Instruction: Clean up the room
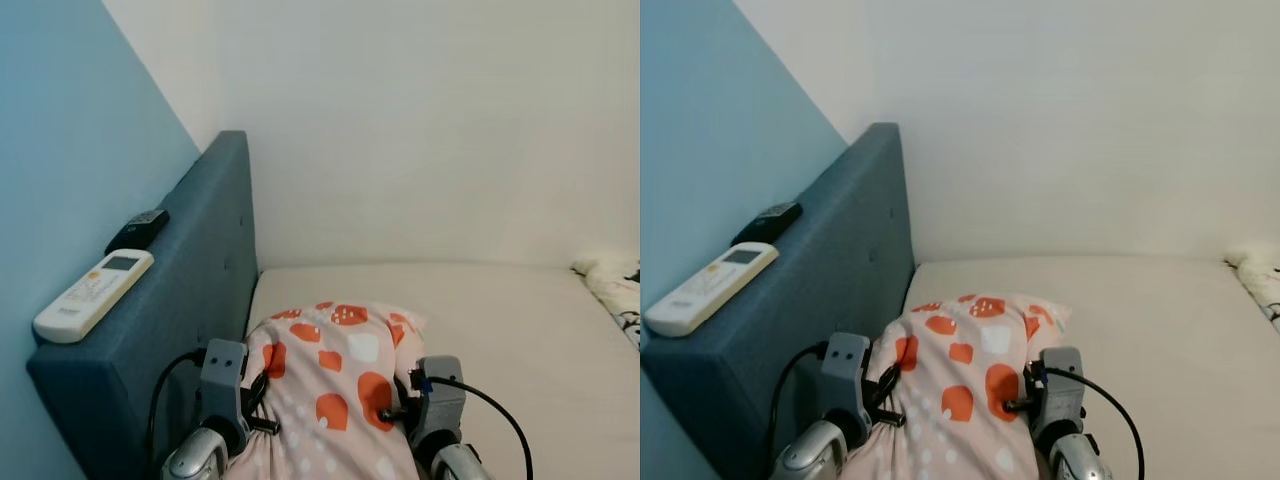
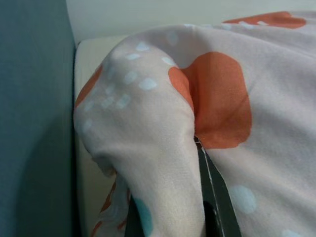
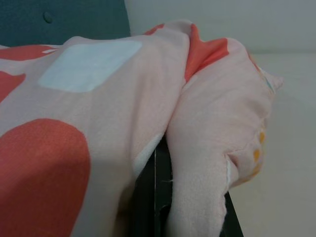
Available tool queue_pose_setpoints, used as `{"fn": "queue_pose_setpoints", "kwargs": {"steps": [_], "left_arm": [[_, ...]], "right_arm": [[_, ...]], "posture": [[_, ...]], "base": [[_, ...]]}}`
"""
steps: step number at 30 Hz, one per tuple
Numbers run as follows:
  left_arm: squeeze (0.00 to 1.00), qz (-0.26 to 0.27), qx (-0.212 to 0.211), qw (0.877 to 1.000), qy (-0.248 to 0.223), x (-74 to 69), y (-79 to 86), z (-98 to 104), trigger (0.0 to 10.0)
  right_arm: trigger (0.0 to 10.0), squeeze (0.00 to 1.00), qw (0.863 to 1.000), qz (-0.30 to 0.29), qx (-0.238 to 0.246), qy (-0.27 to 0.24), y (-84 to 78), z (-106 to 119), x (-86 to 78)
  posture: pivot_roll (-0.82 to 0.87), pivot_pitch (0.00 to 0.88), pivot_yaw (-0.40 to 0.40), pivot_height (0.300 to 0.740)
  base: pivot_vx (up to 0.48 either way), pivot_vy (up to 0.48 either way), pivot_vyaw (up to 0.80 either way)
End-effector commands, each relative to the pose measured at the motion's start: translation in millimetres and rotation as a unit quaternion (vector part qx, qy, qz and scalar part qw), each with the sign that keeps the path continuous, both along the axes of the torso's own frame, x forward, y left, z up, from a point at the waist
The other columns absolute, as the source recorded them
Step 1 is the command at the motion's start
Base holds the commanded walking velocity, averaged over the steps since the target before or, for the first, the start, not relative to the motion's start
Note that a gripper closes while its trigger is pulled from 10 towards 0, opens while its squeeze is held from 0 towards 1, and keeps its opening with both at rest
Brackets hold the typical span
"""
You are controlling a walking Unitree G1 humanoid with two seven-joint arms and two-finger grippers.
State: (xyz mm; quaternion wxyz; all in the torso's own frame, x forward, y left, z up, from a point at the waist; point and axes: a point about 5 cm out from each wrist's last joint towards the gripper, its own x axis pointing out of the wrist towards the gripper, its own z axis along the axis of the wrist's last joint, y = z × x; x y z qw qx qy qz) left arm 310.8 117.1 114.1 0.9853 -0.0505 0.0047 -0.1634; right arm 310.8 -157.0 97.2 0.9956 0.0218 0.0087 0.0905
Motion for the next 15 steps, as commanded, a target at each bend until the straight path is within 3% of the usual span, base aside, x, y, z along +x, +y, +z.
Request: {"fn": "queue_pose_setpoints", "kwargs": {"steps": [1, 15], "left_arm": [[0.00, -0.019, -0.007, 0.999, -0.025, -1.8, -14.1, 8.5, 10.0], [0.00, -0.015, 0.008, 1.000, -0.026, 3.7, -20.0, 8.1, 10.0]], "right_arm": [[10.0, 0.00, 1.000, 0.006, 0.001, -0.019, 0.7, 5.1, -0.6], [10.0, 0.00, 1.000, 0.000, -0.013, -0.012, -6.3, 7.5, 4.9]], "posture": [[-0.01, 0.115, -0.002, 0.724], [-0.02, 0.120, 0.001, 0.724]], "base": [[0.000, 0.000, 0.00], [0.000, 0.000, 0.00]]}}
